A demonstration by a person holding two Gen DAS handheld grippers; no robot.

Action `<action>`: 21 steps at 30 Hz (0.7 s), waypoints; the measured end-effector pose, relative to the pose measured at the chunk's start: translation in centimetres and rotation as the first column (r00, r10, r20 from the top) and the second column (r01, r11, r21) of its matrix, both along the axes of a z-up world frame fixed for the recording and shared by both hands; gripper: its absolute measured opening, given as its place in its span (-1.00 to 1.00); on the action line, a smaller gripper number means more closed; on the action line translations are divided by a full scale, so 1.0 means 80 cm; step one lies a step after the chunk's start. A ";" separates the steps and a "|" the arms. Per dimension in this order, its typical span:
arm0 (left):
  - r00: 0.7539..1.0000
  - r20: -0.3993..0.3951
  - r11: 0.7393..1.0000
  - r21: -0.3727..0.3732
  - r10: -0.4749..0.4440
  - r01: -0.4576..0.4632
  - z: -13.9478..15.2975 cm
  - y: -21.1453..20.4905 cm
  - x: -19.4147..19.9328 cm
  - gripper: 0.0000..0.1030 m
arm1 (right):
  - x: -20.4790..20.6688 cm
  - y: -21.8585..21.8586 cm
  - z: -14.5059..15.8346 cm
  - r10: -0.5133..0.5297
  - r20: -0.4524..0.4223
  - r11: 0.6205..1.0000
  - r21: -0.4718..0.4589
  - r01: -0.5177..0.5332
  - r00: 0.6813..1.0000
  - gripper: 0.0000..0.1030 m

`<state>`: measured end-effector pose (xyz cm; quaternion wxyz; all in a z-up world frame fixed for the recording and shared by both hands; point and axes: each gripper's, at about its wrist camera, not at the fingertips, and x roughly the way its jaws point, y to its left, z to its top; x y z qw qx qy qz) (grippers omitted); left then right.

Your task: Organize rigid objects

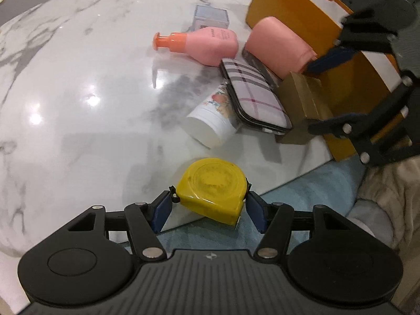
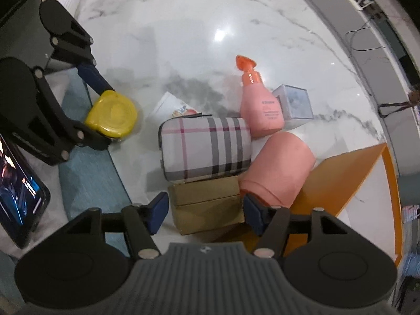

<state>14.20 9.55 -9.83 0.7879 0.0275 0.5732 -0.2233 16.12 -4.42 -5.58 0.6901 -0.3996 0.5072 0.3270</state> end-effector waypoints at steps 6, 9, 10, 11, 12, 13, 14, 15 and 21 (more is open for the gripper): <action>0.999 -0.006 0.998 0.034 -0.044 0.044 0.000 -0.007 -0.003 0.45 | 0.016 0.005 -0.015 0.023 -0.073 0.998 -0.065 -0.028 0.997 0.27; 0.999 -0.006 0.998 0.037 -0.053 0.053 0.000 -0.008 -0.006 0.49 | 0.021 0.007 -0.023 0.019 -0.089 0.997 -0.075 -0.026 0.996 0.28; 0.998 -0.005 0.998 0.039 -0.057 0.057 0.000 -0.009 -0.007 0.51 | 0.023 0.007 -0.027 0.015 -0.093 0.997 -0.076 -0.022 0.996 0.28; 0.998 -0.004 0.997 0.041 -0.060 0.060 0.000 -0.010 -0.007 0.53 | 0.025 0.007 -0.030 0.011 -0.095 0.997 -0.077 -0.018 0.995 0.28; 0.998 -0.002 0.997 0.042 -0.063 0.063 -0.001 -0.010 -0.007 0.53 | 0.025 0.007 -0.033 0.005 -0.098 0.997 -0.077 -0.012 0.995 0.28; 0.998 -0.001 0.997 0.043 -0.066 0.066 -0.001 -0.010 -0.009 0.54 | 0.025 0.007 -0.036 -0.001 -0.099 0.997 -0.076 -0.007 0.995 0.30; 0.998 0.002 0.996 0.049 -0.069 0.069 -0.001 -0.012 -0.010 0.54 | 0.024 0.008 -0.036 -0.001 -0.095 0.997 -0.077 -0.006 0.996 0.29; 0.997 0.005 0.995 0.058 -0.075 0.075 0.000 -0.015 -0.011 0.54 | 0.022 0.009 -0.036 0.002 -0.088 0.997 -0.077 -0.009 0.996 0.26; 0.991 -0.001 0.986 0.100 -0.136 0.135 -0.002 -0.029 -0.018 0.32 | 0.003 0.010 -0.027 0.010 -0.131 0.999 -0.030 -0.014 0.991 0.22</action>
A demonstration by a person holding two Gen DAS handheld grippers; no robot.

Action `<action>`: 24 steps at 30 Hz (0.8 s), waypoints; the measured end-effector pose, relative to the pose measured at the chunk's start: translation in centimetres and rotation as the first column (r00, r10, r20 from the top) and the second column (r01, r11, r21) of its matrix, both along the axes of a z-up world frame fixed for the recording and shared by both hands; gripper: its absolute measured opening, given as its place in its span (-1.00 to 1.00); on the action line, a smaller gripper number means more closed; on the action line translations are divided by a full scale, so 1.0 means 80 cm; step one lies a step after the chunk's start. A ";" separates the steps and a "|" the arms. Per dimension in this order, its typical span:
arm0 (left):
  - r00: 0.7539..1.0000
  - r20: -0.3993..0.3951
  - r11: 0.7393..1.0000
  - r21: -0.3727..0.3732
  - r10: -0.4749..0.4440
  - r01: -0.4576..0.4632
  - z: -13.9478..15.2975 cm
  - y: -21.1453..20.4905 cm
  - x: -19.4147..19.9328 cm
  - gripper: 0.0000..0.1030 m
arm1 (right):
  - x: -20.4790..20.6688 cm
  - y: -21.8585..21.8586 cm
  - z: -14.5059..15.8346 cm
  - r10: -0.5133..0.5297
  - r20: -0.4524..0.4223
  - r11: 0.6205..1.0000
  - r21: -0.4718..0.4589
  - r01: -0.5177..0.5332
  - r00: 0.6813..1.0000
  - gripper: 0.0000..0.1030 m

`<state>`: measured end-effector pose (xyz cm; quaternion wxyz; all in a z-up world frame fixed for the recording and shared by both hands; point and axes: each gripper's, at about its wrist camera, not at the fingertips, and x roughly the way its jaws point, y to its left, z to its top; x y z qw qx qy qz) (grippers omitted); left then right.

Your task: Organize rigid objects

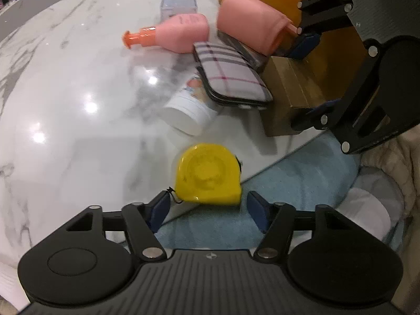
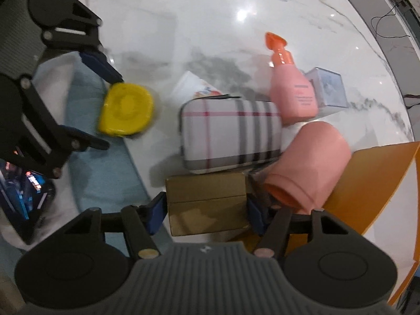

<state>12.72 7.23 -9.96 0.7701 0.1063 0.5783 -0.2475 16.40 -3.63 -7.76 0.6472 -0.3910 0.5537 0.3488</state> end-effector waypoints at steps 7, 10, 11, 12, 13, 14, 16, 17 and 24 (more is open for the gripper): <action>1.000 0.000 1.000 0.000 0.005 -0.005 0.000 -0.001 -0.001 0.37 | -0.007 -0.001 -0.001 -0.015 0.002 1.000 0.020 0.015 1.000 0.24; 1.000 0.014 1.000 0.008 0.000 0.000 0.000 -0.006 -0.003 0.40 | -0.005 -0.003 0.001 -0.029 0.006 0.999 0.037 0.029 1.000 0.25; 1.000 0.020 1.000 0.010 -0.003 0.002 0.000 -0.008 -0.004 0.40 | -0.006 -0.002 0.000 -0.031 0.007 0.999 0.041 0.031 0.999 0.25; 1.000 0.027 1.000 0.010 -0.005 0.005 0.000 -0.009 -0.005 0.37 | -0.006 -0.001 -0.001 -0.032 0.011 0.999 0.041 0.032 0.999 0.25; 0.999 0.030 1.000 0.001 -0.009 0.009 0.003 -0.010 -0.008 0.26 | -0.007 0.000 -0.001 -0.031 0.017 0.999 0.039 0.030 0.999 0.25; 0.999 0.032 1.000 -0.006 -0.009 0.009 0.003 -0.011 -0.009 0.25 | -0.008 0.000 -0.001 -0.030 0.019 0.999 0.038 0.029 0.999 0.23; 0.999 0.037 1.000 -0.016 -0.008 0.009 0.006 -0.009 -0.014 0.23 | -0.009 -0.001 -0.001 -0.035 0.023 0.999 0.042 0.034 0.999 0.21; 0.999 0.039 1.000 -0.025 -0.004 0.005 0.006 -0.007 -0.015 0.22 | -0.009 -0.001 0.000 -0.039 0.021 0.998 0.047 0.038 0.999 0.21; 0.998 0.053 0.998 -0.053 0.038 -0.035 0.007 0.002 -0.011 0.20 | -0.020 -0.008 0.003 -0.049 0.019 0.995 0.083 0.047 0.999 0.18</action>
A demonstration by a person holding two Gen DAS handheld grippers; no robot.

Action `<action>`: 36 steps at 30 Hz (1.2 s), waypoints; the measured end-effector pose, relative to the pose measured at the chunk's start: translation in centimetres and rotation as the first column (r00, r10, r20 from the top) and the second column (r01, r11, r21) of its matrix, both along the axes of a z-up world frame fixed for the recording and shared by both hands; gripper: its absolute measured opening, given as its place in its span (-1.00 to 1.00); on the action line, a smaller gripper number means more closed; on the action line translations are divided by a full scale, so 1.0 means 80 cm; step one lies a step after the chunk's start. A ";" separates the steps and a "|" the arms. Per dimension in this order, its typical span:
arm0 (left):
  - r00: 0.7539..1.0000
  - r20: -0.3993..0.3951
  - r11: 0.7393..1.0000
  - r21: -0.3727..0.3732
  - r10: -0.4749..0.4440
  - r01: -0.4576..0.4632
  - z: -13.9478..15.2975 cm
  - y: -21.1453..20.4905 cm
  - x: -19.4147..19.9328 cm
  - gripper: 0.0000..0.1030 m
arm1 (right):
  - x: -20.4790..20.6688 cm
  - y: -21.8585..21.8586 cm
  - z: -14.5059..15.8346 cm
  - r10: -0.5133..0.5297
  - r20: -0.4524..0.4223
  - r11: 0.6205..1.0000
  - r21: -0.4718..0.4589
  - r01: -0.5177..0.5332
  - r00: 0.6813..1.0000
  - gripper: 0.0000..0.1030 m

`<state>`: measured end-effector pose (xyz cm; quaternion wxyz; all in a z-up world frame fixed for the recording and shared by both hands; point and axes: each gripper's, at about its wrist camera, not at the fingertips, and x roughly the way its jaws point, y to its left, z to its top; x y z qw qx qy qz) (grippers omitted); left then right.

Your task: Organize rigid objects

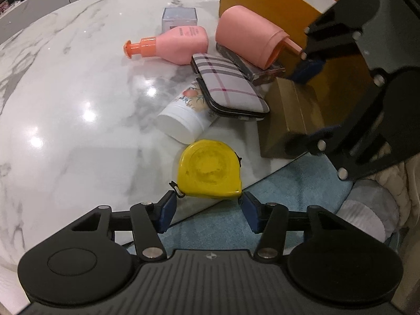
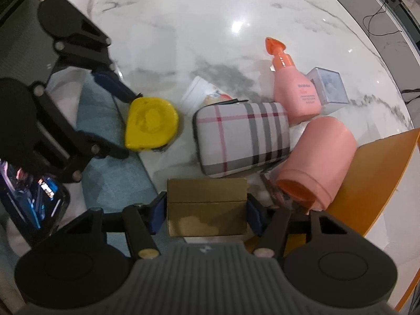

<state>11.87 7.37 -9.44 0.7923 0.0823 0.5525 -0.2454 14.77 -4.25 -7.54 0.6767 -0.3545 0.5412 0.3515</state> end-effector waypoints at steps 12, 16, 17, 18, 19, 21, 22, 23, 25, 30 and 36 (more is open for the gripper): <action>0.987 0.148 0.997 0.058 -0.067 0.060 0.006 -0.007 -0.003 0.68 | -0.003 -0.007 0.000 -0.024 -0.003 0.999 0.035 0.024 1.000 0.17; 0.980 0.170 0.991 0.095 -0.106 0.090 -0.003 -0.019 0.001 0.60 | -0.004 -0.007 0.001 -0.018 -0.001 0.999 0.040 0.018 1.000 0.18; 0.981 0.161 0.991 0.099 -0.107 0.092 -0.007 -0.021 0.002 0.51 | -0.003 -0.007 0.001 -0.018 -0.002 0.999 0.042 0.018 1.000 0.18; 0.983 0.153 0.991 0.101 -0.104 0.089 -0.010 -0.023 0.003 0.48 | -0.003 -0.007 0.000 -0.019 -0.003 0.999 0.045 0.020 1.000 0.18; 0.981 0.165 0.991 0.103 -0.105 0.088 -0.013 -0.024 0.003 0.42 | -0.002 -0.007 -0.001 -0.021 -0.003 0.999 0.048 0.021 1.000 0.18; 0.980 0.167 0.990 0.108 -0.110 0.092 -0.012 -0.026 0.000 0.36 | -0.002 -0.008 -0.002 -0.027 -0.004 0.998 0.054 0.027 1.000 0.18; 0.980 0.166 0.990 0.107 -0.106 0.089 -0.012 -0.027 0.001 0.35 | 0.000 -0.007 -0.004 -0.030 -0.005 0.998 0.055 0.030 1.000 0.18; 0.981 0.169 0.991 0.103 -0.100 0.084 -0.010 -0.026 -0.001 0.29 | 0.000 -0.007 -0.005 -0.034 -0.005 0.998 0.057 0.034 0.999 0.18; 0.982 0.170 0.993 0.096 -0.082 0.066 -0.009 -0.025 -0.002 0.28 | -0.002 -0.008 -0.005 -0.046 -0.002 0.997 0.063 0.046 0.999 0.18; 0.983 0.172 0.995 0.092 -0.056 0.041 -0.005 -0.025 -0.002 0.20 | -0.015 -0.008 -0.002 -0.049 0.044 0.997 0.060 0.046 0.998 0.17; 0.986 0.164 0.999 0.032 0.004 -0.009 0.011 -0.017 0.005 0.20 | -0.019 -0.015 0.019 -0.072 0.080 0.994 0.088 0.065 0.994 0.17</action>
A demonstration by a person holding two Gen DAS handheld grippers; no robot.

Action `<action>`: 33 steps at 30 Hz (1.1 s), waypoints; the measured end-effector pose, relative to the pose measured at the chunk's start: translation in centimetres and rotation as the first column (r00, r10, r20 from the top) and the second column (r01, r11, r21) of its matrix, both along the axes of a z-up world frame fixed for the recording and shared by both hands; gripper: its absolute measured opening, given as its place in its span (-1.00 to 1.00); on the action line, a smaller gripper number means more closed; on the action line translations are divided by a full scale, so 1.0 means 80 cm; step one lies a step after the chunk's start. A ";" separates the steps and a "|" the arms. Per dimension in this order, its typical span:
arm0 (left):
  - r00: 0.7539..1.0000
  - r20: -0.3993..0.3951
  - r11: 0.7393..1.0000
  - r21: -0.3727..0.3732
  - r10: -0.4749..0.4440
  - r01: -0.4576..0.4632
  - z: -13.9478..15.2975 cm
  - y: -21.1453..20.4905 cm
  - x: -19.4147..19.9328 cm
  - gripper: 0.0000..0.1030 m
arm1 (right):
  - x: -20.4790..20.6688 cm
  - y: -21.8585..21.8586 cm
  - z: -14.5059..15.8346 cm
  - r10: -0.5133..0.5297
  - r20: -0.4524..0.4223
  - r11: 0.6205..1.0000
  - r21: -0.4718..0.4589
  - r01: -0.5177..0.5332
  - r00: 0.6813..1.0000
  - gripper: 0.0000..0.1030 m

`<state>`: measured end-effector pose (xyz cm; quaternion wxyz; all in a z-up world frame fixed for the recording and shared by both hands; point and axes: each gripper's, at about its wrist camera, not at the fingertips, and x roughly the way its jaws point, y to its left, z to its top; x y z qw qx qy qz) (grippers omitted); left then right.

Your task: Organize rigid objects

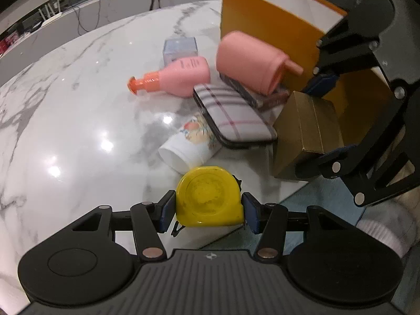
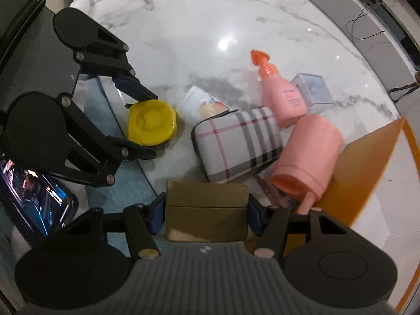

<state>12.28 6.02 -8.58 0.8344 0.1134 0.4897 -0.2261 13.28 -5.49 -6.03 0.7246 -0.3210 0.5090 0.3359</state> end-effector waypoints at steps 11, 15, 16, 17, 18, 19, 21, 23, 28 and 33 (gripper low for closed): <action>0.996 0.083 0.992 -0.128 0.034 -0.024 0.080 -0.001 0.002 0.19 | -0.005 -0.018 0.066 -0.022 0.115 0.998 0.063 0.015 0.993 0.15; 0.993 0.115 0.986 -0.166 0.026 -0.006 0.109 -0.010 0.007 0.20 | -0.008 -0.037 0.099 -0.044 0.170 0.997 0.077 0.031 0.984 0.15; 0.992 0.122 0.985 -0.174 0.021 0.000 0.116 -0.014 0.008 0.20 | -0.009 -0.042 0.104 -0.051 0.180 0.996 0.080 0.037 0.982 0.15; 0.991 0.130 0.984 -0.176 0.013 0.010 0.122 -0.019 0.009 0.20 | -0.007 -0.050 0.112 -0.062 0.192 0.995 0.084 0.047 0.979 0.15; 0.990 0.139 0.984 -0.176 0.002 0.023 0.127 -0.025 0.010 0.20 | -0.007 -0.058 0.119 -0.073 0.202 0.995 0.088 0.056 0.977 0.15; 0.989 0.147 0.984 -0.175 -0.009 0.035 0.132 -0.032 0.010 0.20 | -0.007 -0.065 0.124 -0.082 0.209 0.994 0.089 0.064 0.974 0.15; 0.986 0.160 0.983 -0.173 -0.035 0.063 0.139 -0.045 0.010 0.20 | -0.005 -0.083 0.135 -0.103 0.226 0.993 0.086 0.085 0.969 0.15; 0.984 0.170 0.981 -0.173 -0.060 0.090 0.145 -0.060 0.010 0.20 | -0.005 -0.099 0.141 -0.121 0.237 0.991 0.076 0.106 0.964 0.15; 0.975 0.185 0.975 -0.164 -0.120 0.151 0.155 -0.100 0.013 0.20 | -0.002 -0.142 0.138 -0.159 0.234 0.987 0.041 0.154 0.959 0.15; 0.966 0.180 0.967 -0.141 -0.184 0.210 0.156 -0.141 0.016 0.20 | 0.004 -0.181 0.121 -0.202 0.191 0.979 0.024 0.201 0.961 0.15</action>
